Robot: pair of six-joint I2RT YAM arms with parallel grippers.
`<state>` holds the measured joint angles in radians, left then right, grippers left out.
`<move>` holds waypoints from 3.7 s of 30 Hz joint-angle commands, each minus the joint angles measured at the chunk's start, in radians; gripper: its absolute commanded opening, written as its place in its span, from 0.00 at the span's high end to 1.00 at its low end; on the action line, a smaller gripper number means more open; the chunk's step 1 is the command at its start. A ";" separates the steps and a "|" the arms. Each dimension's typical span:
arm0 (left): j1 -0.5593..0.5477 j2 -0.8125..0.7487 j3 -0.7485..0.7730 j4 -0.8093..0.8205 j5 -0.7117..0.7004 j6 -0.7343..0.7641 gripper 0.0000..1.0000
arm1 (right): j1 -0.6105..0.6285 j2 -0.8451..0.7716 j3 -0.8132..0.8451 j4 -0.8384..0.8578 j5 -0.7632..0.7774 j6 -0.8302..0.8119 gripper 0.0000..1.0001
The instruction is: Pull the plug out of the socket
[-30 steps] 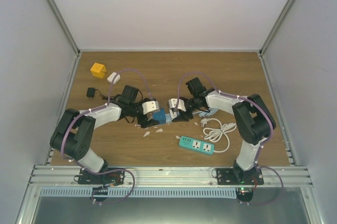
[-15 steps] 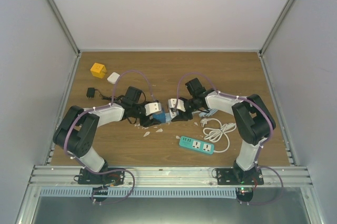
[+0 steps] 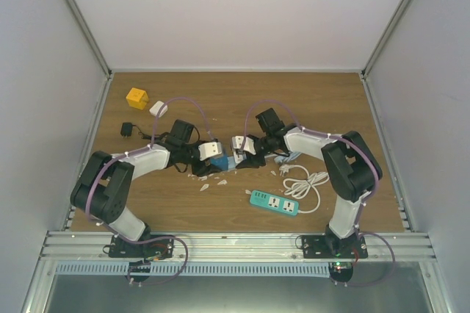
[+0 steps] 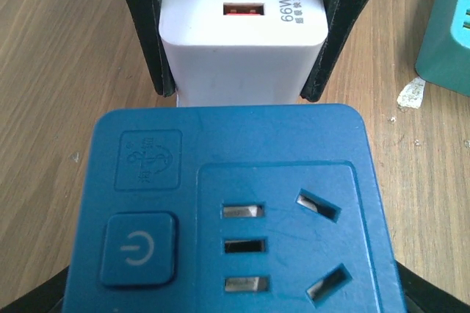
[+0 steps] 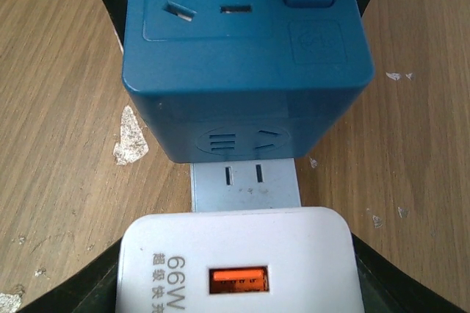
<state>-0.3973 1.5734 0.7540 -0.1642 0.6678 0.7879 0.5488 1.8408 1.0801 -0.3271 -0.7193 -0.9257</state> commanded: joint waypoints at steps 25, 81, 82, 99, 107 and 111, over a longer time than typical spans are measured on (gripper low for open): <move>-0.008 -0.107 -0.037 0.161 0.104 0.116 0.66 | 0.038 0.131 0.100 -0.007 0.082 0.136 0.91; 0.002 -0.097 0.000 0.148 0.255 0.077 0.68 | 0.054 0.164 0.067 -0.004 0.309 0.214 0.99; -0.002 -0.107 -0.005 0.149 0.242 0.092 0.67 | 0.054 0.162 0.067 -0.004 0.307 0.215 0.99; 0.047 -0.165 -0.033 0.015 0.239 0.164 0.69 | 0.054 0.139 0.040 0.009 0.309 0.234 0.99; 0.212 -0.178 0.044 -0.209 0.238 0.300 0.68 | 0.054 0.113 0.016 0.015 0.302 0.225 0.96; 0.334 -0.147 0.147 -0.364 0.186 0.407 0.67 | 0.054 0.096 0.008 0.015 0.296 0.228 0.91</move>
<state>-0.1562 1.4166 0.7929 -0.3801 0.8604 1.0634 0.6056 1.8957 1.1400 -0.2790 -0.6151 -0.7578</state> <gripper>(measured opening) 0.629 0.536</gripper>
